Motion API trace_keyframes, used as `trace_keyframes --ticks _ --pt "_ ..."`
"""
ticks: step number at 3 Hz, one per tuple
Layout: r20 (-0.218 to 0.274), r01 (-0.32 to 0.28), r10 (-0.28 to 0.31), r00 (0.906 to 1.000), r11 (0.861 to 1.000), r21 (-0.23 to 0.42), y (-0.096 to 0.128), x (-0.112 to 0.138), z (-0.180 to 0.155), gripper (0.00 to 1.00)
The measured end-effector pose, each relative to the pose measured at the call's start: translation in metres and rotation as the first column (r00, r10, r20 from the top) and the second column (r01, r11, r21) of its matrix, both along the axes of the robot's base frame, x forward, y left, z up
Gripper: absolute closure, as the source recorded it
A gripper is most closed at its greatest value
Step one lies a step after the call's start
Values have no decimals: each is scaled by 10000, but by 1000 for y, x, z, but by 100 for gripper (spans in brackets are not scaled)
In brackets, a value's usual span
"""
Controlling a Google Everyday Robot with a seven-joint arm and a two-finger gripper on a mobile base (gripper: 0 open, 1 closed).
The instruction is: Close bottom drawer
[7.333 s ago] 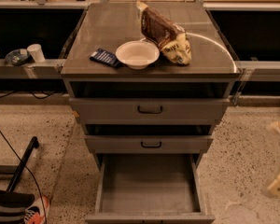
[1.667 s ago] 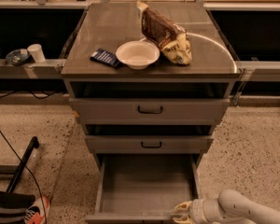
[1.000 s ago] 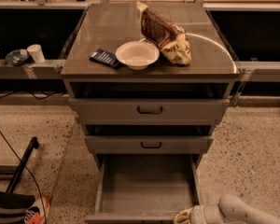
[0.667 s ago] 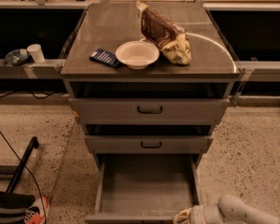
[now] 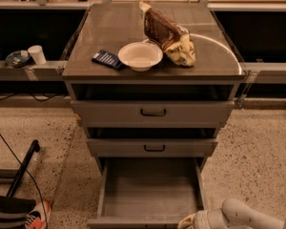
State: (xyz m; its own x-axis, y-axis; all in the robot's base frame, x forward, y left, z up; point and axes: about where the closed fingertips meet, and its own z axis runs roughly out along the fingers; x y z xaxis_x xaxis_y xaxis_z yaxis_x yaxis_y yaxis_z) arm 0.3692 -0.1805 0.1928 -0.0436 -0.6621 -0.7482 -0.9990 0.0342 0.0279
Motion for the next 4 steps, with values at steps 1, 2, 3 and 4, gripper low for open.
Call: trace_keyframes --ticks 1,2,3,4 --pt "-81 -66 66 9999 10000 21 1 -7 -14 100" --pt "-80 -66 66 9999 10000 21 1 -7 -11 100" --pt "-80 -66 66 9999 10000 21 1 -7 -11 81" --pt "-81 -66 67 9999 10000 22 1 -7 -11 57"
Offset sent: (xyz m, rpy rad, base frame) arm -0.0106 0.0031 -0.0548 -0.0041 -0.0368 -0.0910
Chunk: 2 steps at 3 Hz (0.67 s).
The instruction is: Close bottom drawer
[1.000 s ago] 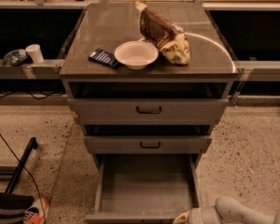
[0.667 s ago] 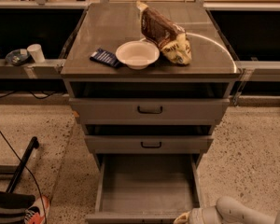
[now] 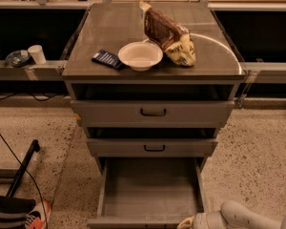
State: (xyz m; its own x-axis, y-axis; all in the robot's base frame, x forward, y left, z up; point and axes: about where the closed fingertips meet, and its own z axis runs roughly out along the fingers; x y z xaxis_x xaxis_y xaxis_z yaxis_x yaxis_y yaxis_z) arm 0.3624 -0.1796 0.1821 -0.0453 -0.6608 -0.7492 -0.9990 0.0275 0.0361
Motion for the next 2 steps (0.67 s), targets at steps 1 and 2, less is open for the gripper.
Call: trace_keyframes --ticks 1,2 --pt "0 0 0 10000 10000 0 0 0 0 36" --pt "-1 0 0 10000 10000 1 0 0 0 5"
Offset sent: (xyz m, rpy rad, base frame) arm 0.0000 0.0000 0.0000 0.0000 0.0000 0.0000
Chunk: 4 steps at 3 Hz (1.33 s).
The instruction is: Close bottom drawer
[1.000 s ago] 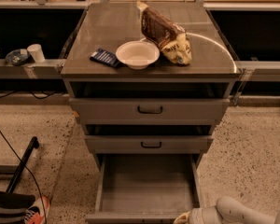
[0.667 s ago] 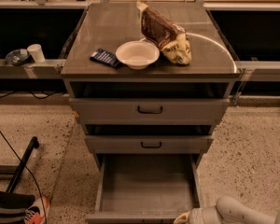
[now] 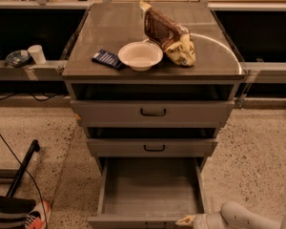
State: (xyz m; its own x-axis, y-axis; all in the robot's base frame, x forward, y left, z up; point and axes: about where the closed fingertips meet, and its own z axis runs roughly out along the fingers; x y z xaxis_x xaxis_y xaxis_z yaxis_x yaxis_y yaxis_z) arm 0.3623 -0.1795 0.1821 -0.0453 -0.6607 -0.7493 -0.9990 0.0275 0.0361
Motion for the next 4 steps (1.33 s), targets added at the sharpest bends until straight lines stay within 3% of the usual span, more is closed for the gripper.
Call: trace_keyframes --ticks 1,3,4 --pt "-1 -1 1 10000 10000 1 0 0 0 0" --pt "-54 65 -64 10000 9999 128 1 8 -8 0" --pt "-87 217 -215 9997 9995 245 1 19 -18 18"
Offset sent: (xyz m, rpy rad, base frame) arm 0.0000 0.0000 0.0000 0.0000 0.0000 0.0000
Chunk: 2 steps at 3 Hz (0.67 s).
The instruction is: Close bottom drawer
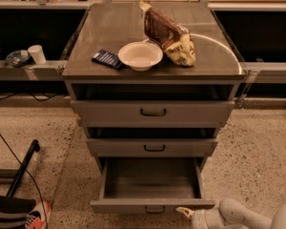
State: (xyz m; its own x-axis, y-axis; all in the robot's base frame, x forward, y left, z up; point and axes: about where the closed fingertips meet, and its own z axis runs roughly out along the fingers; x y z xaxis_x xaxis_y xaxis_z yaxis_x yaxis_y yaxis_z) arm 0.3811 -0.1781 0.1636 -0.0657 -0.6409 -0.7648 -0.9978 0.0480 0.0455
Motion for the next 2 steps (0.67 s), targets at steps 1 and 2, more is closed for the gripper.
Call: trace_keyframes --ticks 1,2 --pt "20 185 -185 9998 9998 32 -2 6 -7 43" --pt "80 256 -255 9996 9997 -7 -2 12 -11 65"
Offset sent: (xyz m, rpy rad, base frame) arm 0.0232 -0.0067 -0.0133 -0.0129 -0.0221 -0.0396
